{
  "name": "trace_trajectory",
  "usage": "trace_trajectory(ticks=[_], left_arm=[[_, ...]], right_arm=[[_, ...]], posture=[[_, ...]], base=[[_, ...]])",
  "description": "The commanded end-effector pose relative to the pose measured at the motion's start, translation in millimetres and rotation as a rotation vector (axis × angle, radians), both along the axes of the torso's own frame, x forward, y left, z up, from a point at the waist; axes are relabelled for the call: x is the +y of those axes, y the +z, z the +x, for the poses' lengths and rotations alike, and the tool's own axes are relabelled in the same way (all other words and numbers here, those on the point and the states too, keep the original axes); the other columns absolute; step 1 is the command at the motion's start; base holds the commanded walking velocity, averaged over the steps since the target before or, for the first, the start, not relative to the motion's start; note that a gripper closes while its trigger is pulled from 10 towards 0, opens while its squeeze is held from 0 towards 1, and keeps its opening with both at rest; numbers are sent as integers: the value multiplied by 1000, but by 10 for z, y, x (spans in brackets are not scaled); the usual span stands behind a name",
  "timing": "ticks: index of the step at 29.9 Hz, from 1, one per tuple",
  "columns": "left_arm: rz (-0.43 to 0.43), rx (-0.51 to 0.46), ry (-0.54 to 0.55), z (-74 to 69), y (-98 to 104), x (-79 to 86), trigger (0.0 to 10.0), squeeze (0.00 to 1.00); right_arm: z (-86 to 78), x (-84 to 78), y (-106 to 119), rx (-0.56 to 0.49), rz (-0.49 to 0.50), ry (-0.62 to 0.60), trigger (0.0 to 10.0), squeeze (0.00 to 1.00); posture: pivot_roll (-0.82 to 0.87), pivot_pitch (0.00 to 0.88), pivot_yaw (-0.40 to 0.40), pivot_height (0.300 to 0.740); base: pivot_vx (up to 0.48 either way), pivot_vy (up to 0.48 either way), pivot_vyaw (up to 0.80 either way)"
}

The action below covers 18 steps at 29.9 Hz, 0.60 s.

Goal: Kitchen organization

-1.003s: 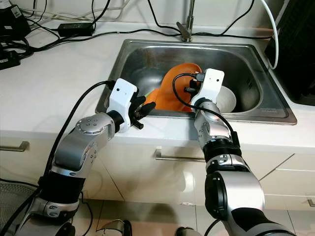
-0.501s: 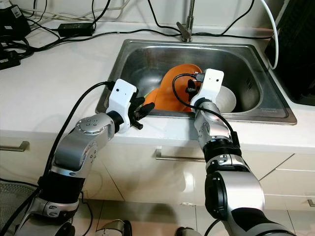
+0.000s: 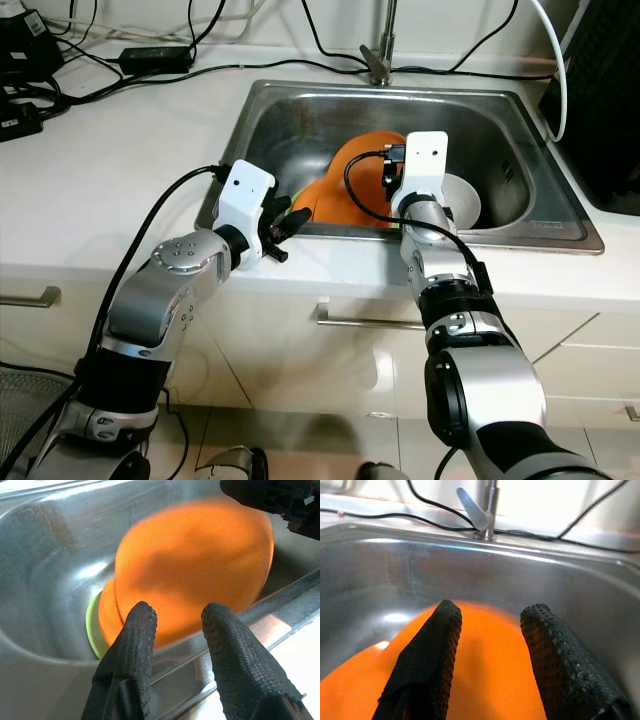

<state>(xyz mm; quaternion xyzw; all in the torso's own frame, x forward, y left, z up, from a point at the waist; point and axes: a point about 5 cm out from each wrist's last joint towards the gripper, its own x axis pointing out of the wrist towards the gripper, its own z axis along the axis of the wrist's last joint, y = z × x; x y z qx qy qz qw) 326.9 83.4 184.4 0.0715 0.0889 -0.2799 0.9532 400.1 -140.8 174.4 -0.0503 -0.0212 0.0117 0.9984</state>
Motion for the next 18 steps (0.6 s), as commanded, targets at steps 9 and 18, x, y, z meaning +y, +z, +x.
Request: trace_trajectory(ticks=[9,18], left_arm=[[-8,-29,12,16,49,2,10000,0],[-107,-284,246,178,269,174,10000,0]], right_arm=[[-4,35,67,-59,-44,4,10000,0],[-59,131,310,-229,80,82,10000,0]], posture=[[98,63,-12,740],[94,74,-11,740]], base=[[0,0,0],[0,0,0]])
